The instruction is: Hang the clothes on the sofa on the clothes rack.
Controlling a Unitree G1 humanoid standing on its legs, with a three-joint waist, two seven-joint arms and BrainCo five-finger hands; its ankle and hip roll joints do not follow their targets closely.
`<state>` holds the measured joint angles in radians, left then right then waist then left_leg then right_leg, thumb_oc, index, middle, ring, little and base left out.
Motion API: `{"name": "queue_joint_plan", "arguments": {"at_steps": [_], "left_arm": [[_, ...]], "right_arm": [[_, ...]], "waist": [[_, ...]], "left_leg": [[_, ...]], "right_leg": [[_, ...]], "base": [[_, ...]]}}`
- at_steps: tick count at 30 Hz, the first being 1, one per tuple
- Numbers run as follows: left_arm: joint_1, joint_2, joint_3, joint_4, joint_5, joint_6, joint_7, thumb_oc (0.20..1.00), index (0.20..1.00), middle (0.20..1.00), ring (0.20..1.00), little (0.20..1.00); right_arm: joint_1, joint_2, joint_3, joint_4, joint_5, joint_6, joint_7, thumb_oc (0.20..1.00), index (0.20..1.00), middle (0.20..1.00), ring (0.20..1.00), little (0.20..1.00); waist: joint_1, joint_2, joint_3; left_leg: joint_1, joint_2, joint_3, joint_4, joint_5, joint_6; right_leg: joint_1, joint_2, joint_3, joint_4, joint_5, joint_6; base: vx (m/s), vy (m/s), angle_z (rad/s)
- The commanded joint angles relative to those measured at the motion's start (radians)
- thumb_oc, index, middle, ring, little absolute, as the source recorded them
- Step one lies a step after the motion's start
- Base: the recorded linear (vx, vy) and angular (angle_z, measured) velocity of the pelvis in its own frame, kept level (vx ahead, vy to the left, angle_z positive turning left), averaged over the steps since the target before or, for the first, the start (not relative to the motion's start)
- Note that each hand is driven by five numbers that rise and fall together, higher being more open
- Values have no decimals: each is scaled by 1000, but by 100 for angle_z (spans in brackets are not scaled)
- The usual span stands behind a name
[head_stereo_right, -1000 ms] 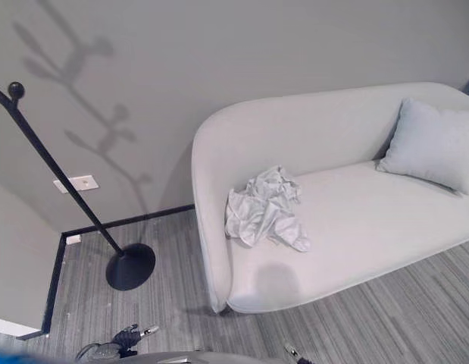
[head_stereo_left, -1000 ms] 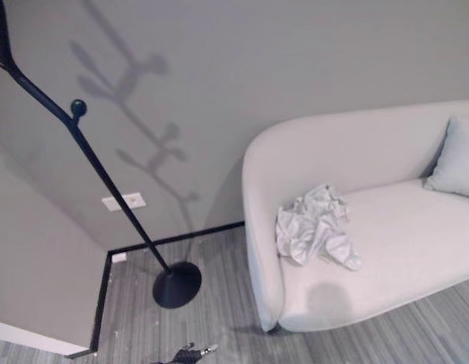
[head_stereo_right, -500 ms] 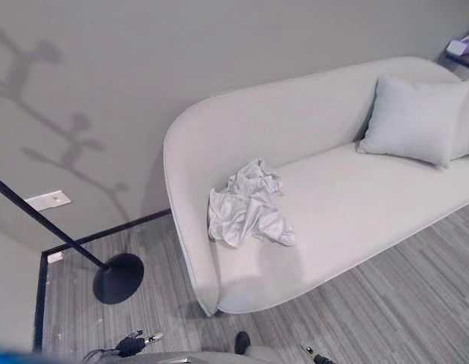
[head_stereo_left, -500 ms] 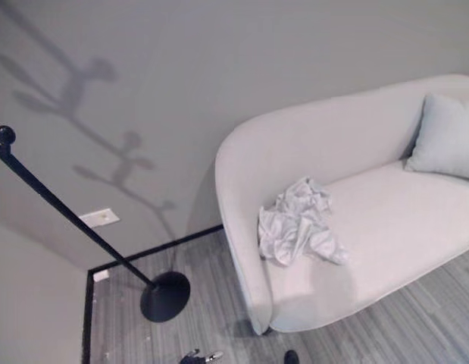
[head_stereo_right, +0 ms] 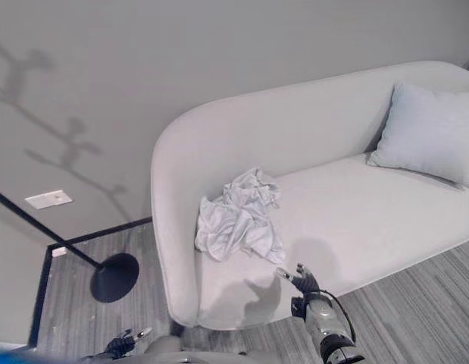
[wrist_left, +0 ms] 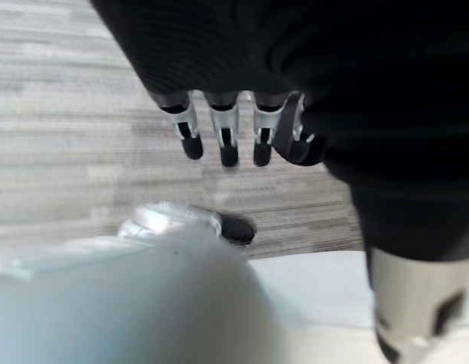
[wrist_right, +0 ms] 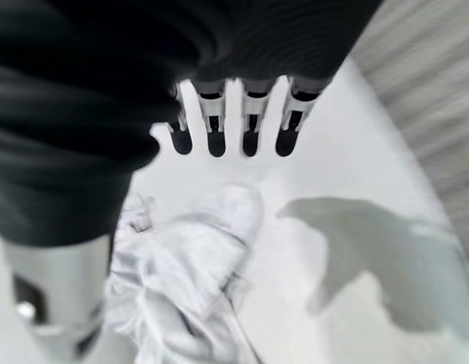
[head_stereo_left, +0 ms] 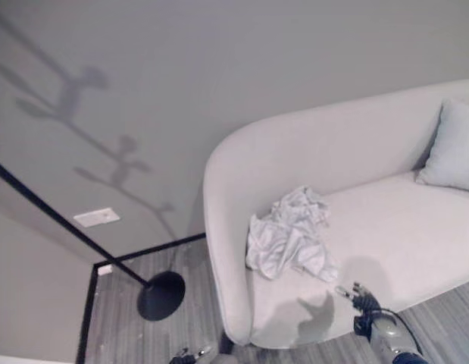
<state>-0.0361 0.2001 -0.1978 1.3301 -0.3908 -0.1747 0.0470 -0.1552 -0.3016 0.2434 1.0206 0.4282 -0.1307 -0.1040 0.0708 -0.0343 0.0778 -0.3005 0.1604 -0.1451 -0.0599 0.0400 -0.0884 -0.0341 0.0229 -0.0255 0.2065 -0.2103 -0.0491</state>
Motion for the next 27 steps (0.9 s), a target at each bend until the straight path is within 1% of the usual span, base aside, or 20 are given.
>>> {"name": "queue_joint_plan", "arguments": {"at_steps": [1,2,3,4,6,7,8,9,10,11,12,13,16,19,20,23,24,25,26,27], "left_arm": [[-46,-65,-13,10,4,-27,10,1000,1000,1000,1000,1000],[-47,-63,-16,9,19,-25,12,1000,1000,1000,1000,1000],[-45,-65,-14,19,32,-23,8,1000,1000,1000,1000,1000],[-42,-69,-15,44,56,-12,-1,1000,1000,1000,1000,1000],[-37,-60,-19,41,91,-8,-1,1000,1000,1000,1000,1000],[-36,-60,-19,41,91,-7,-1,1000,1000,1000,1000,1000],[-47,-34,-25,18,118,-12,9,1000,1000,1000,1000,1000],[-47,-34,-25,18,118,-12,9,1000,1000,1000,1000,1000],[-56,-28,-30,15,139,-13,22,1000,1000,1000,1000,1000],[-56,-28,-30,15,139,-13,22,1000,1000,1000,1000,1000],[-57,-26,-33,9,144,-15,40,1000,1000,1000,1000,1000],[-57,-26,-33,9,145,-15,40,1000,1000,1000,1000,1000],[-63,-23,-37,4,138,-24,55,1000,1000,1000,1000,1000],[-68,-20,-40,8,122,-27,66,1000,1000,1000,1000,1000],[-68,-17,-40,11,99,-29,76,1000,1000,1000,1000,1000],[-65,-18,-29,-2,53,-44,108,1000,1000,1000,1000,1000],[-64,-15,-20,-9,29,-54,121,1000,1000,1000,1000,1000],[-66,-12,-2,-11,-8,-65,144,1000,1000,1000,1000,1000],[-66,-12,-1,-11,-8,-65,144,1000,1000,1000,1000,1000],[-66,-12,6,-13,-24,-70,156,1000,1000,1000,1000,1000]], "right_arm": [[19,8,-10,12,-55,-24,-9,1000,1000,1000,1000,1000],[18,7,2,28,-73,-16,-1,1000,1000,1000,1000,1000],[18,8,10,45,-95,-11,3,1000,1000,1000,1000,1000],[20,16,14,66,-119,-9,8,1000,1000,1000,1000,1000],[32,24,19,54,-156,2,10,1000,1000,1000,1000,1000],[32,24,19,54,-156,2,10,1000,1000,1000,1000,1000],[23,20,26,-5,-206,-4,-18,1000,1000,1000,1000,1000],[23,20,26,-5,-206,-3,-18,1000,1000,1000,1000,1000],[-4,7,31,-35,-279,-1,-66,1000,1000,1000,1000,1000],[-4,7,31,-35,-280,-1,-66,1000,1000,1000,1000,1000],[-40,-8,47,-76,-352,2,-106,1000,1000,1000,1000,1000],[-40,-8,47,-76,-352,2,-106,1000,1000,1000,1000,1000],[-126,-38,83,-80,-415,5,-145,1000,1000,1000,1000,1000],[-196,-39,97,-42,-412,11,-175,1000,1000,1000,1000,1000],[-259,-33,113,16,-421,21,-207,1000,1000,1000,1000,1000],[-339,-30,145,105,-509,51,-296,1000,1000,1000,1000,1000],[-362,-31,147,131,-528,59,-326,1000,1000,1000,1000,1000],[-400,-28,139,170,-533,62,-392,1000,1000,1000,1000,1000],[-400,-28,139,170,-533,62,-392,1000,1000,1000,1000,1000],[-408,-24,137,185,-546,66,-439,1000,1000,1000,1000,1000]], "waist": [[9,-32,-16],[16,-28,-18],[22,-18,-27],[25,-11,-43],[23,-12,-59],[23,-12,-59],[18,-21,-66],[18,-22,-66],[23,-26,-55],[23,-26,-56],[30,-32,-40],[30,-32,-41],[43,-39,-18],[55,-43,-7],[74,-46,2],[96,-46,13],[107,-47,15],[124,-47,21],[123,-47,21],[133,-46,26]], "left_leg": [[20,-43,21,-7,55,-11],[13,-28,36,5,63,-18],[32,-19,48,9,75,-15],[51,-17,52,8,89,-22],[74,-29,68,19,95,-20],[75,-30,68,19,94,-20],[81,-52,110,41,66,-9],[80,-52,110,42,66,-8],[60,-63,125,70,46,4],[58,-63,125,71,45,4],[18,-76,130,106,28,14],[16,-76,130,108,27,14],[-51,-90,126,146,14,22],[-86,-96,121,156,14,26],[-115,-99,115,157,19,27],[-148,-101,100,158,25,25],[-157,-102,95,158,28,25],[-174,-106,86,165,30,25],[-175,-106,85,165,29,25],[-181,-109,79,173,27,25]], "right_leg": [[147,-93,50,-217,81,122],[163,-103,58,-220,78,128],[179,-110,68,-225,78,135],[189,-127,72,-232,88,147],[190,-165,70,-244,110,162],[191,-165,70,-244,110,163],[148,-212,80,-244,140,191],[148,-213,80,-244,140,191],[119,-231,77,-252,160,201],[118,-232,78,-252,160,201],[87,-243,76,-263,183,210],[86,-243,76,-263,183,210],[39,-247,66,-276,203,211],[13,-244,63,-282,216,212],[-6,-240,55,-290,220,212],[-29,-232,44,-294,227,211],[-34,-230,39,-294,227,212],[-39,-226,33,-294,225,212],[-39,-226,33,-294,225,212],[-39,-226,29,-294,224,213]], "base": [[306,246,-56],[191,189,-11],[325,328,18],[327,340,13],[229,242,-31],[209,320,-35],[138,242,-21],[144,343,-54],[8,103,-73],[-36,163,-78],[-43,62,-21],[-59,83,1],[-89,28,2],[-87,-2,2],[-61,-17,1],[-47,-23,7],[-22,-30,29],[-8,-25,30],[2,-17,28],[21,-8,20]]}}
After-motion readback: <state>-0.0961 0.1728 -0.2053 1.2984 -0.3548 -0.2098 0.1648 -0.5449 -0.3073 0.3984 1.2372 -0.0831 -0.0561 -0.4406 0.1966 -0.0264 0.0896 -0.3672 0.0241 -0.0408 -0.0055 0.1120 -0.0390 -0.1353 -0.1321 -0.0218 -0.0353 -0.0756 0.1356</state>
